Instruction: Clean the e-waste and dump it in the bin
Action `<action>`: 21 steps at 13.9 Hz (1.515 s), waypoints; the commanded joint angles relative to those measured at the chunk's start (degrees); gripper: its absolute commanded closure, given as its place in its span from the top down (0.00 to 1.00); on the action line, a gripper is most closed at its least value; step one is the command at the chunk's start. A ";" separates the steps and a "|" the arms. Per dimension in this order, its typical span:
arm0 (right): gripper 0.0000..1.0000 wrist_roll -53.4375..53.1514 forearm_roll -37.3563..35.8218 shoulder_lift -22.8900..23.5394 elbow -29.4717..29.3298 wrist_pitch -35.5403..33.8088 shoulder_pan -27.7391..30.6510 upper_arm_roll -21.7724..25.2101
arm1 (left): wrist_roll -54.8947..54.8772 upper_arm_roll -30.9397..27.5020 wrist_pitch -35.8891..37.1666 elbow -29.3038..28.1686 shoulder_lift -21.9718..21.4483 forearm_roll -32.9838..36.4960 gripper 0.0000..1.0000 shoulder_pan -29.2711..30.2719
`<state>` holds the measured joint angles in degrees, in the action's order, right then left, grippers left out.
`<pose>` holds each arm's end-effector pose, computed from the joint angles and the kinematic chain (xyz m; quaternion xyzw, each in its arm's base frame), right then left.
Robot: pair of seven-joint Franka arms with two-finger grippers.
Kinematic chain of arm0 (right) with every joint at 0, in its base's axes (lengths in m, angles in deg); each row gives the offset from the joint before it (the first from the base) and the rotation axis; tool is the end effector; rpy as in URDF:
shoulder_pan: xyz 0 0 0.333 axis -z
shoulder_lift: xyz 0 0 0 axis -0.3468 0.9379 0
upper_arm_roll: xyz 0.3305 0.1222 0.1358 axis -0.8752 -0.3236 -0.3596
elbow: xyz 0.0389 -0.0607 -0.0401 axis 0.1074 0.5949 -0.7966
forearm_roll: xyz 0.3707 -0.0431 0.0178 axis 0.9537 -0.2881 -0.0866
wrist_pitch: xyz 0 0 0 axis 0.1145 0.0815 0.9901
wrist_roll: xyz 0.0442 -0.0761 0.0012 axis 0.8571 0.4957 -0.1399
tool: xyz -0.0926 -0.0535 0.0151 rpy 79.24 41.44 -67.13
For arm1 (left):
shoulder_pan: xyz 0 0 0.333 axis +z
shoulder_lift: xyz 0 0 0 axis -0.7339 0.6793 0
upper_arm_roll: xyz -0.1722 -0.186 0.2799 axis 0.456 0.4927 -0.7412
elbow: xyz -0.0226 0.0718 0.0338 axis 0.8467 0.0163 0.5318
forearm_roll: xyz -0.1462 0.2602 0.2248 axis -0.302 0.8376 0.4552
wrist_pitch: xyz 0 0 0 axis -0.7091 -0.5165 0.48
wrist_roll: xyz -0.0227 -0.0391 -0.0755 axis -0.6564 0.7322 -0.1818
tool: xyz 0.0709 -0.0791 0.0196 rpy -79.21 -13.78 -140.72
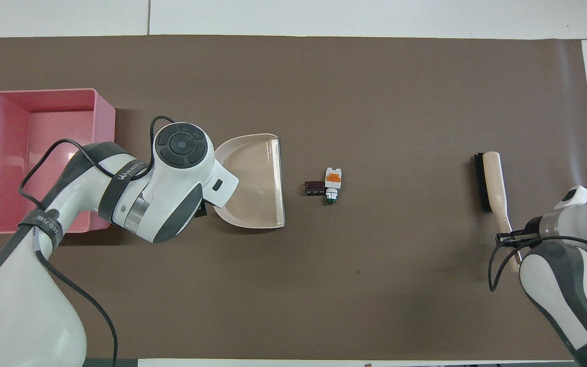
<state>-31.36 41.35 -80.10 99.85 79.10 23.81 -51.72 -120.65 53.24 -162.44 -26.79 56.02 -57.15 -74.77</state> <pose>0.3950 -0.0747 0.4095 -0.9975 -0.0208 0.0667 0.0113 0.5192 -0.2679 0.4079 -0.7562 0.6450 0.0803 0.0755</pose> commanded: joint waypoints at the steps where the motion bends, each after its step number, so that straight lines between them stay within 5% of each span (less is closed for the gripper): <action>1: 0.00 -0.88 -0.96 -0.69 -3.06 -4.42 0.09 -0.13 | 1.99 -0.77 -1.28 -1.13 -0.76 1.47 0.94 -0.83; 5: 0.00 -5.08 -1.66 1.76 -8.70 -7.25 -0.44 -3.36 | 2.43 -0.77 -1.28 -1.04 -0.84 2.35 0.67 -1.70; 8: 0.00 -13.61 -4.30 2.47 -10.46 -6.99 -0.44 -11.09 | 2.52 -0.77 -0.32 -0.60 -0.84 2.44 0.00 -2.23; 14: 0.00 -26.09 -4.30 6.69 -13.36 -6.29 -0.35 -25.07 | 2.08 -0.77 3.44 1.50 -1.46 4.19 0.00 -2.32; 16: 0.00 -29.95 -4.13 7.04 -13.28 -6.28 -0.35 -27.80 | 2.17 -0.77 10.91 4.92 -1.11 4.64 0.00 -3.11; 21: 0.00 -33.58 -0.28 7.31 -12.84 -6.37 -0.26 -33.33 | 2.87 -0.77 11.11 4.94 -0.49 6.31 0.00 -7.06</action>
<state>-64.45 38.90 -72.82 87.36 72.81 22.76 -82.85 -119.14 53.23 -152.42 -21.71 55.75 -52.34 -79.28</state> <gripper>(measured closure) 0.740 0.665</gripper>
